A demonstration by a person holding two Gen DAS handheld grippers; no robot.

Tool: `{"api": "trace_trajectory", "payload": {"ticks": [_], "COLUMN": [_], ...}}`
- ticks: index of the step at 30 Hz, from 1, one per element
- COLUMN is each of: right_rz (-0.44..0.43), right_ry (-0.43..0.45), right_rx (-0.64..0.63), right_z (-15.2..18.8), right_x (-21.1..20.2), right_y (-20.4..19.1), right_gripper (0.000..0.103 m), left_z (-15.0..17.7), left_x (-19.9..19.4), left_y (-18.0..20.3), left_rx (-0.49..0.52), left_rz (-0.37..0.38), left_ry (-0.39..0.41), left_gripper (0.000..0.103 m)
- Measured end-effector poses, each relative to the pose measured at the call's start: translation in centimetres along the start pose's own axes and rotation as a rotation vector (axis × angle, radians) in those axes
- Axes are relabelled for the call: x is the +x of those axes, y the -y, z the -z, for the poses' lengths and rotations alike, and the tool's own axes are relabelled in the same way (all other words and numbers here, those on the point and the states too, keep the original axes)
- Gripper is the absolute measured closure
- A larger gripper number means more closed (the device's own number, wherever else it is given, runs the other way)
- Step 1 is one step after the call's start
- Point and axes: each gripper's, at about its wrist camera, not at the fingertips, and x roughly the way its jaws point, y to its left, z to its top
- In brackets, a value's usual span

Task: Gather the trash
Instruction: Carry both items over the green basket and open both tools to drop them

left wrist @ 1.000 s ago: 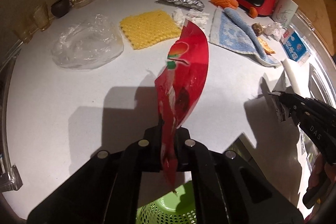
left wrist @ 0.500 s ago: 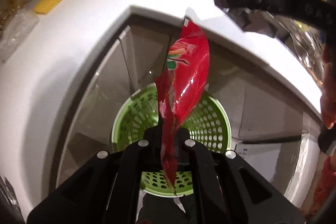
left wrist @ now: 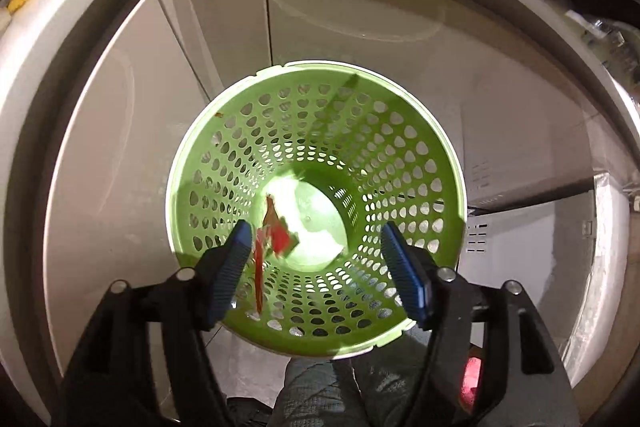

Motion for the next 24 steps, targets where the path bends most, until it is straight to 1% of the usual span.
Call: {"api": "trace_trajectory", "payload": {"ticks": [2, 7, 9, 10, 11, 13, 15, 16, 17, 18, 19, 20, 21, 22, 24], "right_rz": [-0.006, -0.031, -0.045, -0.053, -0.061, -0.076, -0.079, -0.075, -0.075, -0.073, -0.074, -0.076, -0.078, -0.079, -0.081], "right_ry": [-0.005, -0.015, -0.035, -0.047, -0.061, -0.096, -0.137, -0.152, -0.171, -0.187, -0.197, -0.208, -0.217, -0.220, -0.211], "right_rx": [0.010, -0.016, -0.043, -0.057, -0.069, -0.088, -0.105, -0.107, -0.105, -0.101, -0.098, -0.096, -0.098, -0.102, -0.119], "right_z": [0.8, 2.4, 3.0, 3.3, 3.6, 4.4, 5.3, 5.7, 6.0, 6.3, 6.5, 6.5, 6.5, 6.4, 5.7], "right_x": [0.1, 0.7, 1.6, 2.1, 2.8, 4.4, 6.1, 6.9, 7.6, 8.2, 8.6, 9.0, 9.1, 9.1, 8.6], "right_y": [0.0, -1.0, -1.8, -2.2, -2.6, -3.5, -4.2, -4.5, -4.7, -4.9, -5.1, -5.2, -5.3, -5.4, -5.7], "right_gripper": [0.093, 0.092, 0.092, 0.091, 0.090, 0.086, 0.070, 0.066, 0.055, 0.047, 0.044, 0.037, 0.034, 0.033, 0.023], "left_z": [0.2, 1.1, 1.1, 1.7, 1.8, 2.1, 2.2, 2.3, 2.3, 2.2, 2.3, 2.4, 2.3, 2.2, 2.1], "left_x": [-0.8, -4.9, -7.1, -8.8, -9.9, -12.0, -13.7, -14.4, -15.0, -15.6, -16.1, -16.5, -16.6, -16.7, -16.9], "left_y": [-0.8, -2.8, -4.0, -4.8, -5.5, -6.7, -7.8, -8.6, -9.2, -9.7, -10.4, -10.7, -11.1, -11.5, -11.9], "left_rx": [0.007, -0.014, -0.037, -0.052, -0.068, -0.102, -0.136, -0.157, -0.175, -0.192, -0.207, -0.219, -0.229, -0.238, -0.255], "left_rz": [-0.004, 0.001, 0.005, 0.003, -0.004, -0.031, -0.050, -0.062, -0.073, -0.081, -0.089, -0.098, -0.109, -0.120, -0.129], "left_ry": [0.008, 0.071, 0.115, 0.144, 0.173, 0.224, 0.256, 0.267, 0.274, 0.281, 0.285, 0.288, 0.287, 0.284, 0.279], "left_gripper": [0.029, 0.021, 0.018, 0.015, 0.012, 0.010, 0.009, 0.009, 0.008, 0.008, 0.008, 0.008, 0.008, 0.008, 0.008]}}
